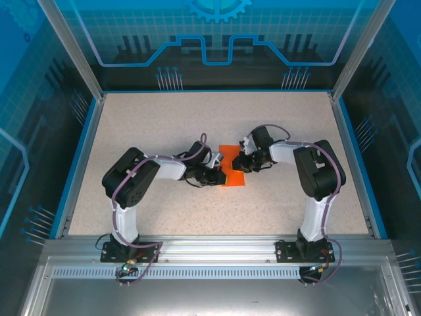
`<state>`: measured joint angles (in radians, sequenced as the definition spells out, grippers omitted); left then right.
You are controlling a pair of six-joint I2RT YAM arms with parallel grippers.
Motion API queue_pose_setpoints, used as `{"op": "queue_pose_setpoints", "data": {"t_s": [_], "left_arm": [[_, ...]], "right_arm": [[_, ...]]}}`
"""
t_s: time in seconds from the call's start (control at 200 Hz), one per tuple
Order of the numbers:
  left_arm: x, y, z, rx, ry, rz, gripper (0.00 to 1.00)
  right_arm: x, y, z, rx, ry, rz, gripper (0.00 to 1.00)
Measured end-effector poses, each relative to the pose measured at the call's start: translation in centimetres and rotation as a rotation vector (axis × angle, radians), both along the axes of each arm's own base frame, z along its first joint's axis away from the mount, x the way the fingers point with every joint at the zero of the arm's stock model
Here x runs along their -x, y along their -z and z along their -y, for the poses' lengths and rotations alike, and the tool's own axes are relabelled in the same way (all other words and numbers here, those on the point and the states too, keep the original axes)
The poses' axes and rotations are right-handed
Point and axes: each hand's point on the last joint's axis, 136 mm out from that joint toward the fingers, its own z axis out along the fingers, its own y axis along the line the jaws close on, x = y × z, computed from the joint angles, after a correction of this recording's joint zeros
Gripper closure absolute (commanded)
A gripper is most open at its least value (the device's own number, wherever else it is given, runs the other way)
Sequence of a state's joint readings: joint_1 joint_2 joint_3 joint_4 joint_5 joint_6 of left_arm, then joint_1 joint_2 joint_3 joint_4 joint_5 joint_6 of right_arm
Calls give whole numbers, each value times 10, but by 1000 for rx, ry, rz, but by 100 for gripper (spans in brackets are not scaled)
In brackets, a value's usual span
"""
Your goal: Fold a paper plane with a square sheet of paper (fold left side to right side)
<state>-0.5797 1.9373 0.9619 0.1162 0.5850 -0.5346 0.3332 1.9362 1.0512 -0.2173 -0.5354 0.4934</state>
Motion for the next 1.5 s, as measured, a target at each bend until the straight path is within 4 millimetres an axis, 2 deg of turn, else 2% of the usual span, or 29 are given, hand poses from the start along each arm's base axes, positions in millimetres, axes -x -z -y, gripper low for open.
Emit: {"op": "queue_pose_setpoints", "data": {"t_s": [0.19,0.32,0.455,0.75,1.15,1.501], "left_arm": [[-11,-18,10,36,5,19,100],[-17,-22,15,43,8,24,100],[-19,-13,17,33,11,3,100],[-9,3,12,-13,28,-40,100],[-6,5,10,-13,38,-12,100],[9,6,-4,13,30,27,100]], "right_arm": [[0,0,0,0,0,0,88],[0,0,0,1,0,-1,88],[0,0,0,1,0,-1,88],[0,0,0,4,1,-5,88],[2,1,2,16,-1,-18,88],[6,1,2,15,-8,-34,88]]}}
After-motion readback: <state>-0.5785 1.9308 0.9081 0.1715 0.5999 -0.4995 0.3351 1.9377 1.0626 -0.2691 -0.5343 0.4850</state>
